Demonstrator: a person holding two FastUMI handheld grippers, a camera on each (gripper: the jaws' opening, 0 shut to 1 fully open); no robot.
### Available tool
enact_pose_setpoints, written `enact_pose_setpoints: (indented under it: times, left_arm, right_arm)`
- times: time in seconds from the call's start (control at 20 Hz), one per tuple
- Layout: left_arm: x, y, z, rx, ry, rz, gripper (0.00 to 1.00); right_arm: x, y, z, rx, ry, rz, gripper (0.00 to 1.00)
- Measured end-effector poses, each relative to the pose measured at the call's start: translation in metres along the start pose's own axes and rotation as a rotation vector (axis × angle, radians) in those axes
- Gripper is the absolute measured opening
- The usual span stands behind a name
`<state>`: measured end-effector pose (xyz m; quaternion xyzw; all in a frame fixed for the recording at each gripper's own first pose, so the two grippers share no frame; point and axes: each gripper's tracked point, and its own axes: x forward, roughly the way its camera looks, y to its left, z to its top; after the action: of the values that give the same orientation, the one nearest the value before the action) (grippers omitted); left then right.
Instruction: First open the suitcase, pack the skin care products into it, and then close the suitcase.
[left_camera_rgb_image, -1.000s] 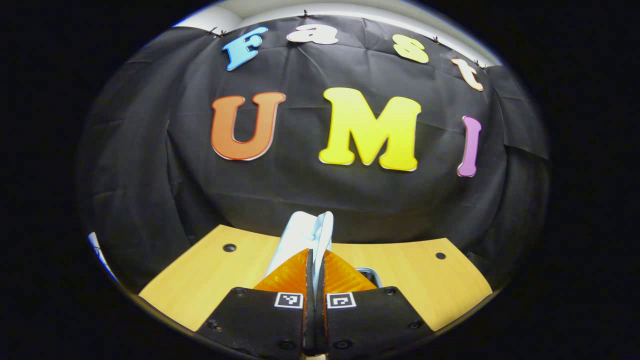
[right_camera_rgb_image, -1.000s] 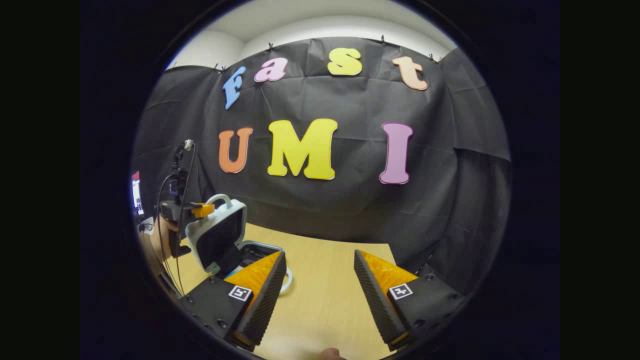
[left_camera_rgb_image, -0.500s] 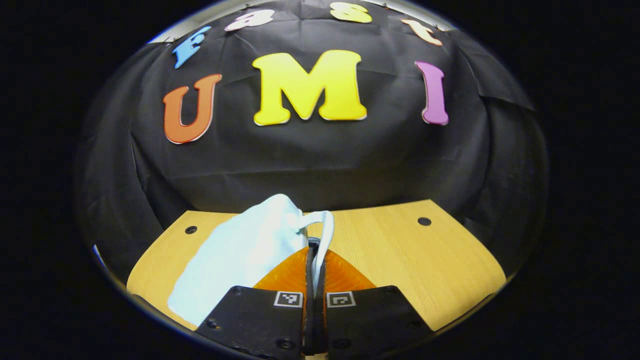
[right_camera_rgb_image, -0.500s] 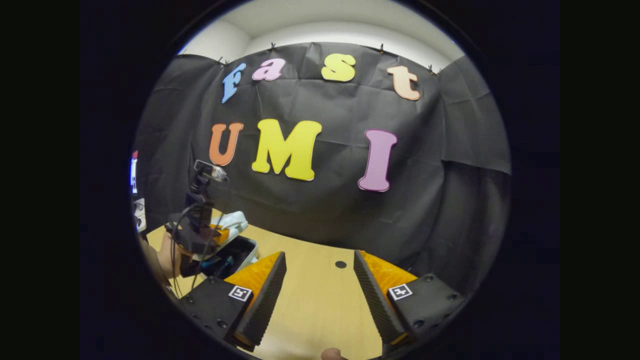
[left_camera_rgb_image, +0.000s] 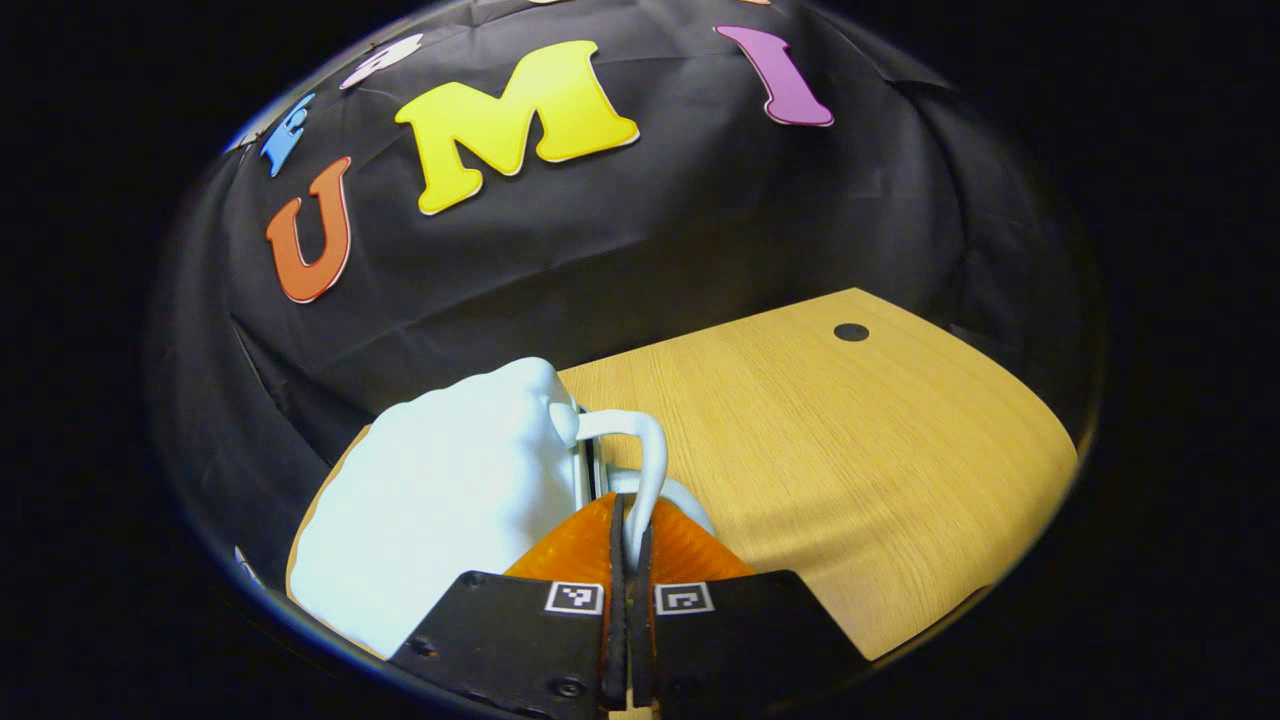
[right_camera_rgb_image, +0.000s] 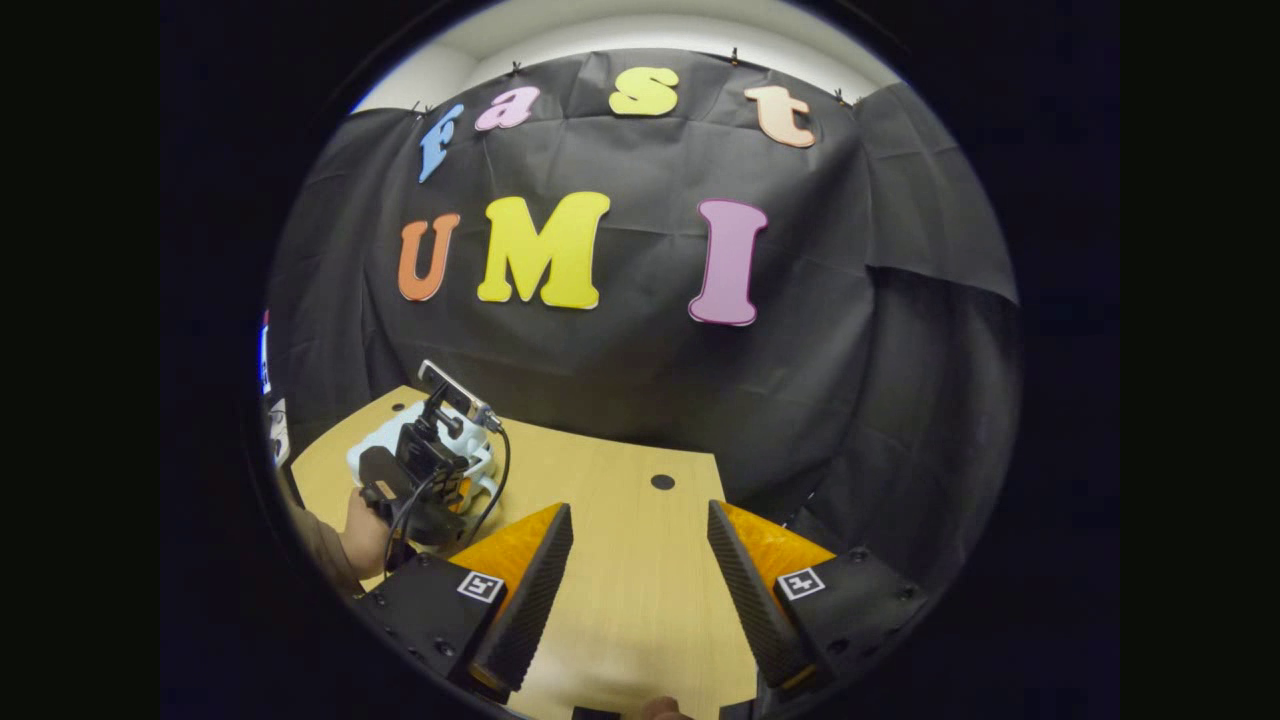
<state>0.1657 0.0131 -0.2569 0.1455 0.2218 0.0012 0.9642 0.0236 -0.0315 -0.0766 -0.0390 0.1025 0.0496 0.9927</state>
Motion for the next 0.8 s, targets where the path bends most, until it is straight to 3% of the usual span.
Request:
enact_pose_setpoints:
  times: [0.05,0.15,0.2,0.25,0.3,0.35,0.5,0.65,0.8]
  left_arm:
    - [0.001,-0.006,-0.002,0.006,0.015,-0.013,0.08]
    - [-0.004,-0.015,-0.007,0.007,0.029,-0.013,0.39]
    - [-0.002,-0.012,-0.005,0.002,0.032,-0.006,0.33]
    - [-0.004,-0.014,-0.004,-0.016,0.031,-0.013,0.35]
    - [-0.006,-0.018,0.002,-0.037,0.016,-0.017,0.43]
    - [-0.011,-0.017,0.011,-0.055,-0.005,-0.019,0.58]
    - [-0.031,0.010,0.051,-0.130,-0.073,-0.020,0.66]
    - [-0.075,0.039,0.107,-0.211,-0.208,-0.012,0.87]
    - [-0.131,0.085,0.149,-0.200,-0.328,0.033,0.99]
  right_arm:
    - [0.001,-0.002,0.000,0.004,0.003,-0.002,0.80]
    - [0.003,-0.003,0.002,0.019,0.007,-0.003,0.80]
    - [0.004,-0.003,0.005,0.023,0.005,-0.004,0.80]
    - [0.005,-0.002,0.008,0.024,0.000,-0.006,0.80]
    - [0.007,-0.001,0.012,0.024,-0.004,-0.008,0.80]
    - [0.009,0.000,0.015,0.026,-0.007,-0.012,0.81]
    - [0.013,0.010,0.029,0.048,-0.015,-0.023,0.80]
    - [0.018,0.027,0.051,0.077,-0.045,-0.041,0.80]
    - [0.025,0.055,0.075,0.072,-0.088,-0.047,0.80]
